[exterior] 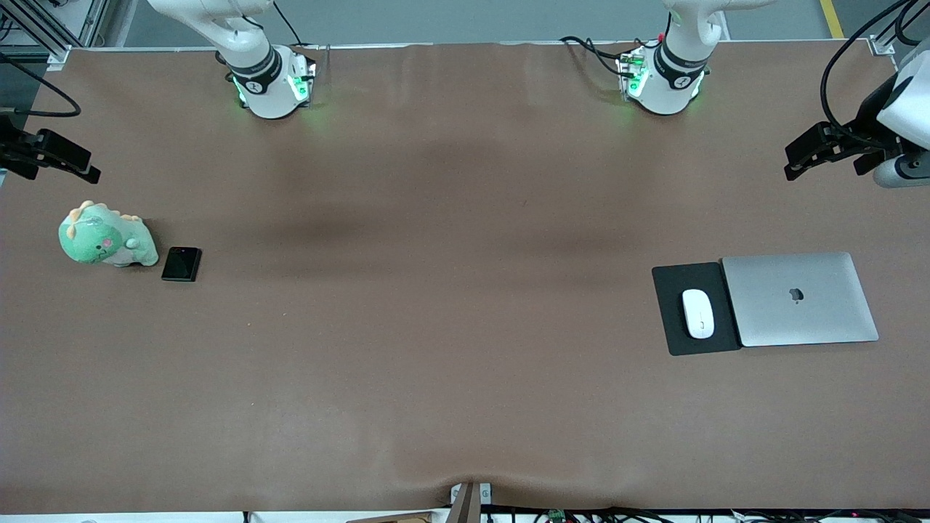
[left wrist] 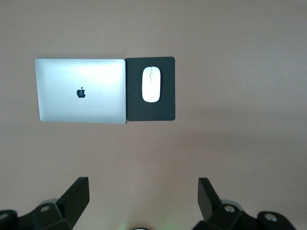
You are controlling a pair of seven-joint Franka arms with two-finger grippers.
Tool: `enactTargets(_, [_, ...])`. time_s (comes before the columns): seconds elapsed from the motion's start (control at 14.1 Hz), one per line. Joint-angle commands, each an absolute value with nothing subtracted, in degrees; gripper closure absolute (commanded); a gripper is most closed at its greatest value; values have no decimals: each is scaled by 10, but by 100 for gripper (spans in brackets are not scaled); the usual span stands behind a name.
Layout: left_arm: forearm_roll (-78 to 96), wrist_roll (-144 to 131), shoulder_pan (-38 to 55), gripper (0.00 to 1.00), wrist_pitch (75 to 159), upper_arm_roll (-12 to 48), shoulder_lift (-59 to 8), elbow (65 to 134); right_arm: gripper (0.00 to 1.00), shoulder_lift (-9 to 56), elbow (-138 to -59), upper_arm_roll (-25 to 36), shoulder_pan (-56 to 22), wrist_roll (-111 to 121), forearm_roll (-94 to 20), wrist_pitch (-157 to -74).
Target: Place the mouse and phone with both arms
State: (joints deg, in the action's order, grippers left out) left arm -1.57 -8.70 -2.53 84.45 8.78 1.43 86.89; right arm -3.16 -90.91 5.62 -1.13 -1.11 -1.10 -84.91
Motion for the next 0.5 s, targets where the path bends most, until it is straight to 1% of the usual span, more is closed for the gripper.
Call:
enactTargets(0.0, [-13,-85,-26,0,838,86,15,860,0,-33,-904,57,-17,-19,-1,-842])
enactTargets(0.43, [-12,-85,-25,0,838,86,14,860,0,-27,-904,56,-23,-17,10,-841])
